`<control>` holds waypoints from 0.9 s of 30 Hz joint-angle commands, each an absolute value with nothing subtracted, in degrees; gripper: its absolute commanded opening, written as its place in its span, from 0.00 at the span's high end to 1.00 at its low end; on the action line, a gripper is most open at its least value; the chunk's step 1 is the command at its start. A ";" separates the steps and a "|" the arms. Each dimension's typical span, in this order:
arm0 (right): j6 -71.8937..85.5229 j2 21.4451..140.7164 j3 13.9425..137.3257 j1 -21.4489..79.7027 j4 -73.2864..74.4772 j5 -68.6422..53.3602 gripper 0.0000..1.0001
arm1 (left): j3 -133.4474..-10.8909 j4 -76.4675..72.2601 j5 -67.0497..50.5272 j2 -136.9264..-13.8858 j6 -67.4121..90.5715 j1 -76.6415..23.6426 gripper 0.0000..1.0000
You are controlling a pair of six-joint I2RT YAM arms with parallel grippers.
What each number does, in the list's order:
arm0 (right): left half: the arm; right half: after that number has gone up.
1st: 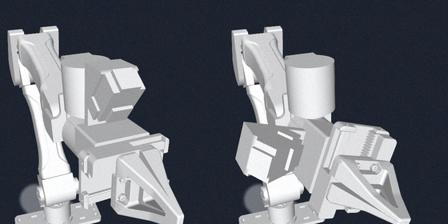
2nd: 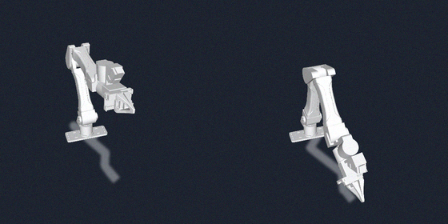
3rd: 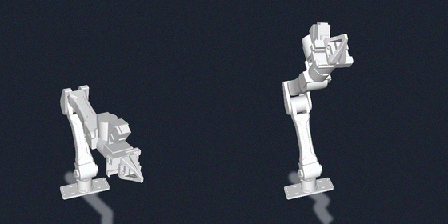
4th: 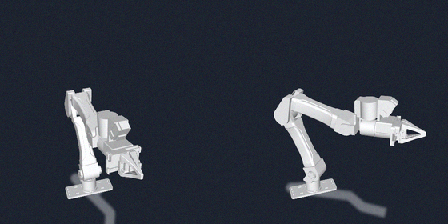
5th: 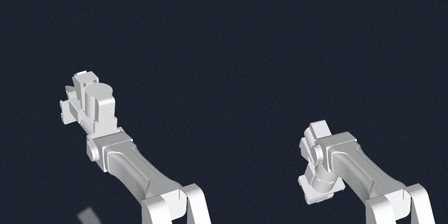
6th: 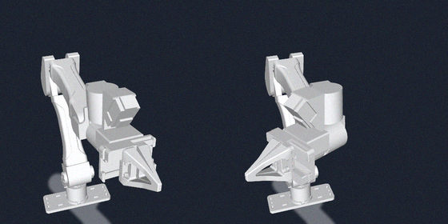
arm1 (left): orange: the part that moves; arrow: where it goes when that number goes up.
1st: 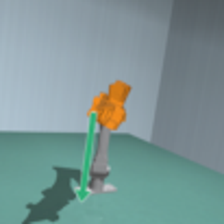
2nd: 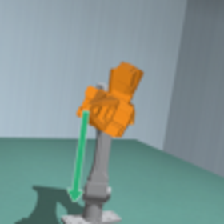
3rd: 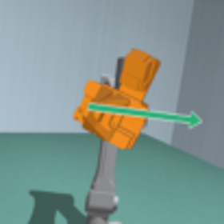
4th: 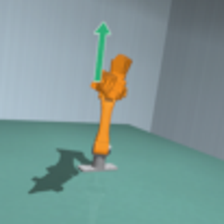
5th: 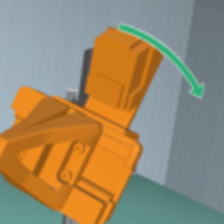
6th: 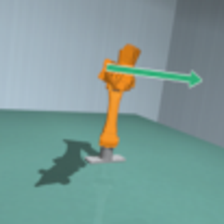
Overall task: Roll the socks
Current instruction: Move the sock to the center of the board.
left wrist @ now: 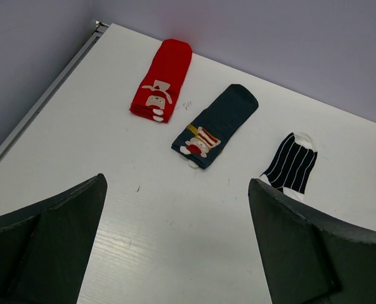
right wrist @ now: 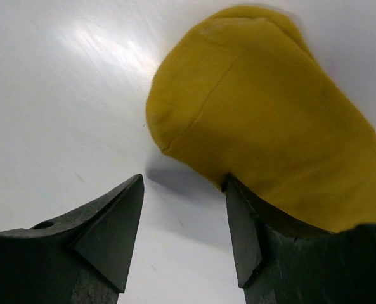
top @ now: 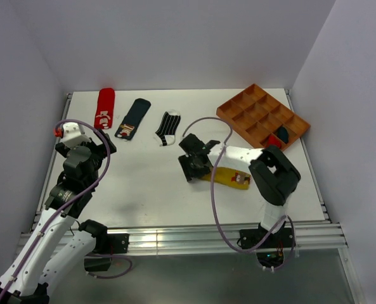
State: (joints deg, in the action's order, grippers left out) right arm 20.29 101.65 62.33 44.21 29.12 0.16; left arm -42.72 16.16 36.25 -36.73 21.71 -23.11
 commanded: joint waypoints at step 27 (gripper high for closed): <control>30.41 82.81 47.21 24.53 17.49 3.34 0.42 | -47.01 12.91 7.20 -52.09 18.89 -25.92 0.03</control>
